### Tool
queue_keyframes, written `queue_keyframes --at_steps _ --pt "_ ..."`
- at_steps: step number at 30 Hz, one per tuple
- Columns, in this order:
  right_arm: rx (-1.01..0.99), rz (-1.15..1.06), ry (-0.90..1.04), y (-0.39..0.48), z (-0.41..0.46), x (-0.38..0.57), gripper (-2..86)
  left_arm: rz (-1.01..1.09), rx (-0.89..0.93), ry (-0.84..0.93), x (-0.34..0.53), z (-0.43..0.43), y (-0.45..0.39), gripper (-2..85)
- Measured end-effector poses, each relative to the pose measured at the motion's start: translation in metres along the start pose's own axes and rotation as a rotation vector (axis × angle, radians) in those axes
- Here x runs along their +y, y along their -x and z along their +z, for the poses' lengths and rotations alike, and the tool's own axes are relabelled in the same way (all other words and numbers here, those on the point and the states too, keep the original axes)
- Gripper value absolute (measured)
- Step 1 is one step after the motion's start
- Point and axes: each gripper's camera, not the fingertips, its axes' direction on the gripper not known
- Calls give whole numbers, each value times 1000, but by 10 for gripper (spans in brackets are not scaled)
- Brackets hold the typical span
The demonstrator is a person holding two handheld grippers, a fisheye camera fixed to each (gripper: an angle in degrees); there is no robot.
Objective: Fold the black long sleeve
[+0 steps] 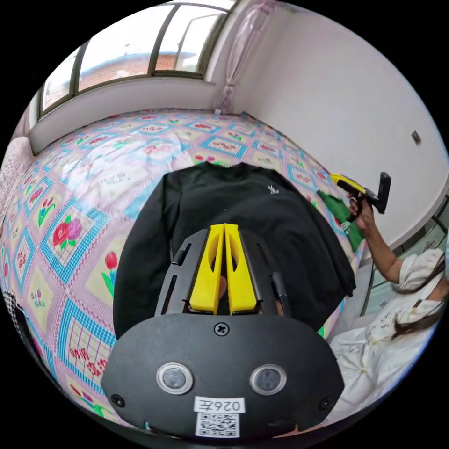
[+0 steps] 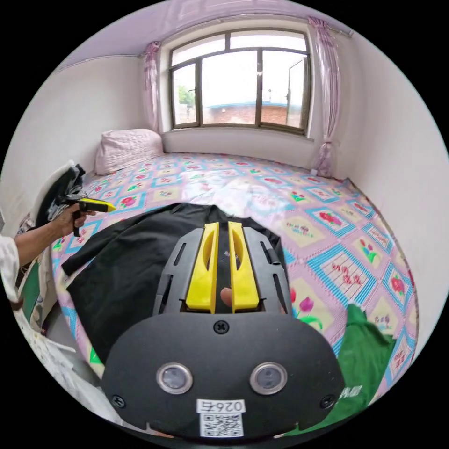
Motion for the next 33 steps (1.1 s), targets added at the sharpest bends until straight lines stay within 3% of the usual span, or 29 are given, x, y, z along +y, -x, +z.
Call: queue_keyframes --at_steps 7,15,19,24,30,33 --pt "-58 25 220 99 3 203 -8 -40 61 197 79 22 -32 -10" --pt "-151 174 371 185 30 318 -9 -47 90 262 119 15 -44 -10" --pt "-57 201 530 205 65 374 -9 -29 68 309 139 16 -36 -10" --pt "-35 326 519 208 64 403 -9 12 50 319 134 1 -29 -10" --pt "66 316 407 247 71 391 -9 165 -59 325 137 -3 -36 -10" --pt "79 306 467 265 102 402 -9 216 -65 298 144 -8 -35 -10"
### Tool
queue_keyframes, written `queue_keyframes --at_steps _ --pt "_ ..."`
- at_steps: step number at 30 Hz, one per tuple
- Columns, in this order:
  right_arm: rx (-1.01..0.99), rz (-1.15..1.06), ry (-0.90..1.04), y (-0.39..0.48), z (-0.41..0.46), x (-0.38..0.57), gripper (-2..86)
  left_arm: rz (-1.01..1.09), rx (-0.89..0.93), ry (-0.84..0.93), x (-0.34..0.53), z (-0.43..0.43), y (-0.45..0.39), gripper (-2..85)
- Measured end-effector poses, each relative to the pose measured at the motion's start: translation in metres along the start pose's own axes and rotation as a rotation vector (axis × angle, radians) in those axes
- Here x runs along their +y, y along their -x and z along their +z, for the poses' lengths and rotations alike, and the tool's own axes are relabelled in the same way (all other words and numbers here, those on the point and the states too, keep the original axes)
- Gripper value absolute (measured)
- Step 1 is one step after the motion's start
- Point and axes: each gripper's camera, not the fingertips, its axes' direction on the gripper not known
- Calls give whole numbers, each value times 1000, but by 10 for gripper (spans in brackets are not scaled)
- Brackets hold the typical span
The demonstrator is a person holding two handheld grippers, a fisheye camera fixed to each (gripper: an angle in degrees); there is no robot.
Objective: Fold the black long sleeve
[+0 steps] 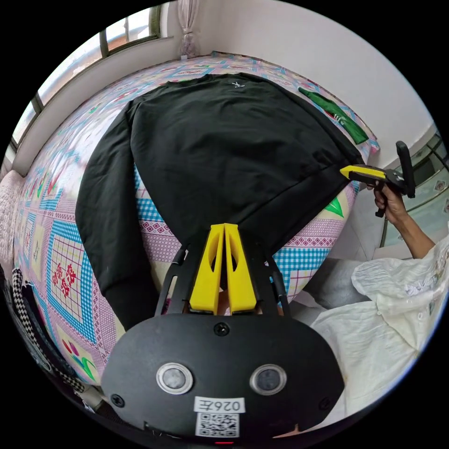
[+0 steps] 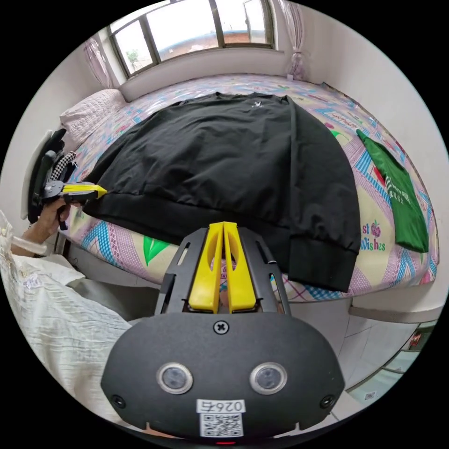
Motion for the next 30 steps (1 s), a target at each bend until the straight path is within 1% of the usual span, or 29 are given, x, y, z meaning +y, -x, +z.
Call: queue_keyframes --at_steps 2,7,8,10,11,13,15,17,18,19,20,22,25,27,30 --pt "6 10 -23 6 5 14 -9 19 6 -7 6 -2 3 -10" --pt "0 95 63 21 -12 32 -9 28 35 53 10 -11 16 -10" --pt "9 88 48 27 -16 31 -9 36 39 54 8 -16 18 -10" --pt "18 55 -53 56 -33 17 -9 52 45 5 5 -24 20 -10" --pt "10 43 -74 65 -34 11 -9 72 63 -17 2 -25 21 -10" --pt "-42 13 -123 97 -29 -13 -9 101 77 0 -3 -18 24 -10" --pt "-68 -28 -101 121 -14 -25 -9 134 72 60 -2 -2 30 -10" --pt "-35 -75 -11 143 9 -26 -9 150 82 5 9 -3 36 -10" --pt "-5 -101 -8 154 14 -18 -9 144 93 -26 17 -5 41 -10" --pt "27 -94 -47 161 6 -4 -9 141 97 -42 21 -5 43 -10" --pt "39 -95 -24 164 6 0 -9 147 99 -76 28 -6 47 -10" --pt "43 -100 -46 177 -4 16 -9 167 101 -106 35 -7 52 -10" --pt "99 -156 -70 201 -12 24 -9 151 137 -92 35 -8 64 -10" --pt "153 -198 -77 219 -16 25 -9 122 184 -45 28 -7 76 -10" --pt "255 -224 -147 247 -21 38 -9 157 247 -31 22 -4 86 -10"
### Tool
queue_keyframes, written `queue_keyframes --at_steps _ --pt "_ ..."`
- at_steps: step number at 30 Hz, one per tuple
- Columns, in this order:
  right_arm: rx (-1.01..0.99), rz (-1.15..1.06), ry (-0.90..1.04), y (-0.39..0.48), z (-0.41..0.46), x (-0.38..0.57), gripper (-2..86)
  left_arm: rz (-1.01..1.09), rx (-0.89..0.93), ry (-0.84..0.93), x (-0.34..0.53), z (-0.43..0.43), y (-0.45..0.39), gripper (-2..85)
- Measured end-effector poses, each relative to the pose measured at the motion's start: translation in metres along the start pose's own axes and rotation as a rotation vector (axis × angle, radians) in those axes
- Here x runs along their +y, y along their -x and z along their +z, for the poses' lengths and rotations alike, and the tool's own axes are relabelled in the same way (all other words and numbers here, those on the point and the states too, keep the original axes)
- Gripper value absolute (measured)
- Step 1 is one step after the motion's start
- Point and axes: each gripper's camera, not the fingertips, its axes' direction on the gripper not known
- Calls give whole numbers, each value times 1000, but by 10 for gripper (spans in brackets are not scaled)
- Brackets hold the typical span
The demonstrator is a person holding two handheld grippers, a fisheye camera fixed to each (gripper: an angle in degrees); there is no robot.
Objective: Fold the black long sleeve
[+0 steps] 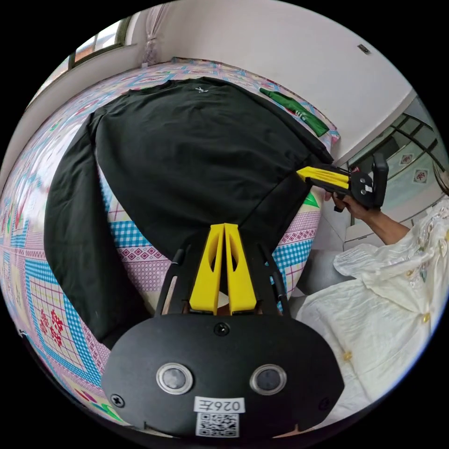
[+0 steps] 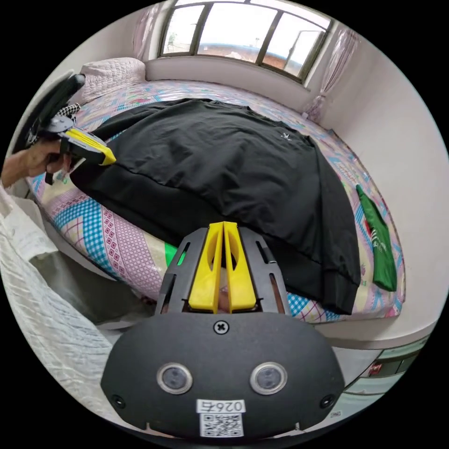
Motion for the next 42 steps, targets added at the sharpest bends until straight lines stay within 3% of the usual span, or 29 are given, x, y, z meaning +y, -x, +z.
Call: queue_keyframes --at_steps 4,7,10,18,22,27,32,42 --pt "53 -26 -45 13 -19 4 -11 -36 110 7 -1 -1 25 -9" --pt "25 12 -15 -3 -36 -2 -12 -246 274 34 2 -2 66 -9" --pt "28 81 -14 -35 -63 0 -12 -311 330 -91 2 -23 74 -9" --pt "-17 470 -71 -175 -149 51 -12 -13 430 -136 -101 -23 13 11" --pt "51 620 -55 -235 -177 83 -11 62 503 -97 -143 14 -17 92" --pt "72 710 -21 -290 -193 110 2 158 536 28 -179 68 -67 141" --pt "-21 753 -67 -336 -208 124 63 192 549 127 -181 92 -90 152" --pt "-239 770 3 -432 -200 133 77 176 624 281 -186 113 -108 163"
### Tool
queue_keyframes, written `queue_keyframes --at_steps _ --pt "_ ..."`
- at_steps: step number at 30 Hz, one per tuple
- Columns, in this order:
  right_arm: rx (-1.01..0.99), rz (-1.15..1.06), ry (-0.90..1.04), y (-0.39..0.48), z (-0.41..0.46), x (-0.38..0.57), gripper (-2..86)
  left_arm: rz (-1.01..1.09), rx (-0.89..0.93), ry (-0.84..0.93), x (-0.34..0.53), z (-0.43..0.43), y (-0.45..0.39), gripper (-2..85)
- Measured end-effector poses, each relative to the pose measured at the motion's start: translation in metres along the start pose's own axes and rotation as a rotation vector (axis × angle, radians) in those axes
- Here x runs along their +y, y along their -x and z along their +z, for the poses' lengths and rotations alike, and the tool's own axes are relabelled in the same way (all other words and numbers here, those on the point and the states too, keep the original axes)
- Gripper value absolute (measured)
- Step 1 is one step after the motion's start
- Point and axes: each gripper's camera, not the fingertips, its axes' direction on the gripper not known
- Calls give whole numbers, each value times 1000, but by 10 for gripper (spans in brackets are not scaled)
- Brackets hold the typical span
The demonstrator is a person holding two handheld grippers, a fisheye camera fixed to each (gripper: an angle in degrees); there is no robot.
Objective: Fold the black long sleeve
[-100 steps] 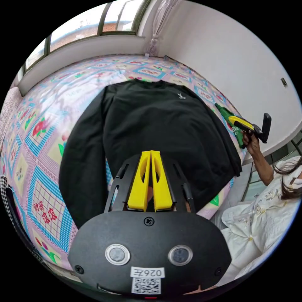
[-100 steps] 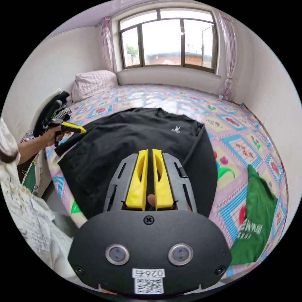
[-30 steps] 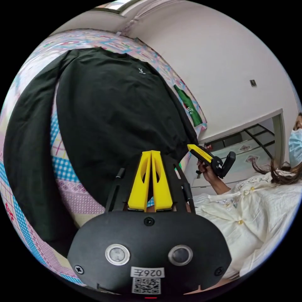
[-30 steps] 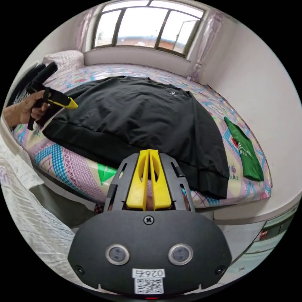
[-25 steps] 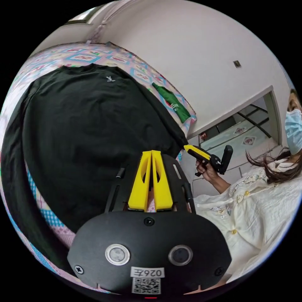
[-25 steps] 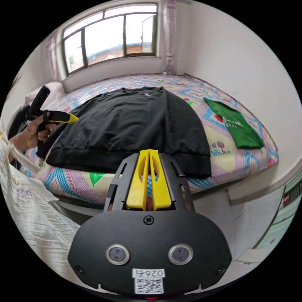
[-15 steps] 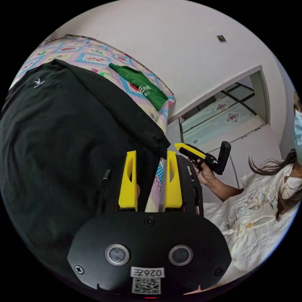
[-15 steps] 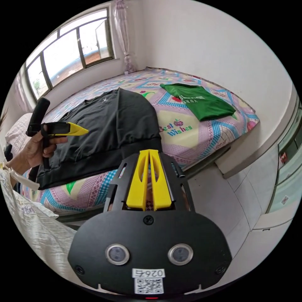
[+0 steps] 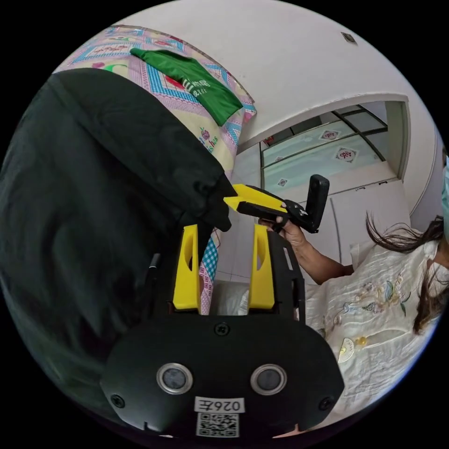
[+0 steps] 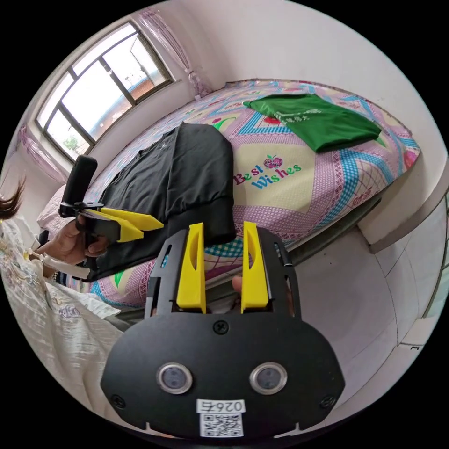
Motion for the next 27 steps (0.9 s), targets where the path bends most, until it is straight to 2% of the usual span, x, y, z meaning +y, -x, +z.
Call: queue_keyframes --at_steps 2,4,6,9,16,18,19,21,25,27 --pt "-45 7 31 -13 -6 -11 41 -18 31 17 -2 5 0 154" --pt "-79 28 53 -27 -24 -27 -4 -36 44 17 -3 4 -1 107" --pt "-121 28 44 -35 -44 -38 -9 -54 58 -11 -4 -4 2 19" --pt "-203 57 12 -48 -81 -57 -11 -7 126 -75 -6 -24 6 -5" --pt "-393 171 -152 -72 -170 -84 -12 72 187 -191 6 -88 9 6" --pt "-442 193 -178 -74 -184 -88 -12 45 182 -185 22 -93 19 100" --pt "-469 199 -193 -74 -191 -90 -12 28 201 -190 27 -92 24 117" --pt "-490 198 -202 -72 -199 -92 -12 -45 352 -213 37 -86 43 168" --pt "-518 212 -218 -68 -215 -84 -12 -93 530 -262 33 -80 60 175" --pt "-529 231 -233 -70 -222 -78 -12 -90 606 -231 25 -81 67 101"
